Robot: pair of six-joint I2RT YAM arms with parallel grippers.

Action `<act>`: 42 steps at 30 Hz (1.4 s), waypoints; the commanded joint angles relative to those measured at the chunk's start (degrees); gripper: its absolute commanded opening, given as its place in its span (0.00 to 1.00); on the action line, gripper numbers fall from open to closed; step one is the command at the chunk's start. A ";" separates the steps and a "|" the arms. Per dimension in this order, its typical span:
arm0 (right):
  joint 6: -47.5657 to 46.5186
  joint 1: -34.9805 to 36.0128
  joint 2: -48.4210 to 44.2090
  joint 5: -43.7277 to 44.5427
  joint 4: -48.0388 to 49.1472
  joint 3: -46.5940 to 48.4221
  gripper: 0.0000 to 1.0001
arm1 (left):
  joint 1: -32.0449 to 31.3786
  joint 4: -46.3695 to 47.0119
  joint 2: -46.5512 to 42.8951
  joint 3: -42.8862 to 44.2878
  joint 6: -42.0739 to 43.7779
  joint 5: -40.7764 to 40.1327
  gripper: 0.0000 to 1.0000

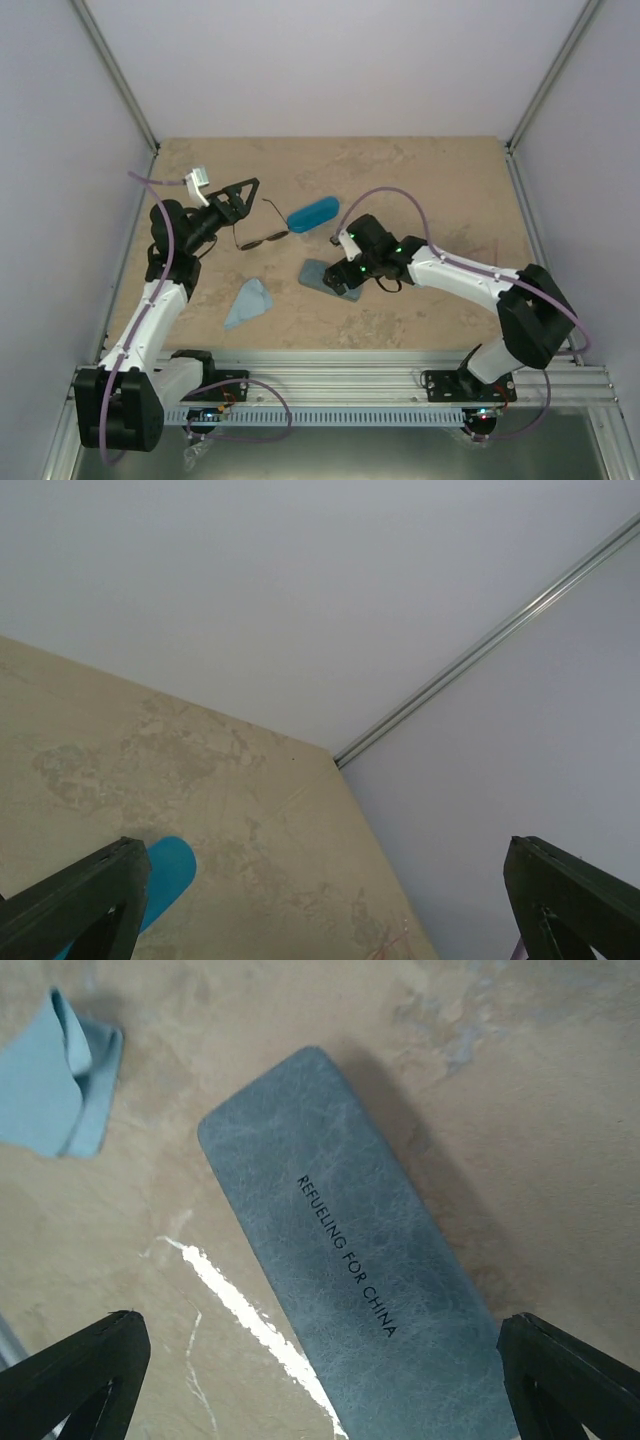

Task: Organize the sunglasses
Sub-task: Pick up the sunglasses case from the center of the board.

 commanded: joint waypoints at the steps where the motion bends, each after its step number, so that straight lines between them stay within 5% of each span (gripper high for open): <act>1: -5.43 2.83 3.42 7.86 -3.87 2.95 0.98 | -0.36 1.10 0.24 0.38 0.68 0.32 0.99; 9: -9.29 6.07 10.03 7.67 -7.29 5.48 0.98 | -1.59 -0.80 0.53 1.51 3.35 -0.55 1.00; 24: -8.16 7.49 14.83 23.16 -8.79 9.80 0.98 | -2.16 -1.25 -0.24 1.57 4.91 -0.47 0.99; 32: -10.91 7.43 16.95 16.90 -8.66 9.29 0.97 | -2.21 -1.50 -0.44 1.59 4.98 -0.47 0.99; 42: -10.93 7.61 15.80 11.53 -9.85 9.23 0.85 | -2.24 -1.43 -0.46 1.71 4.52 0.21 0.99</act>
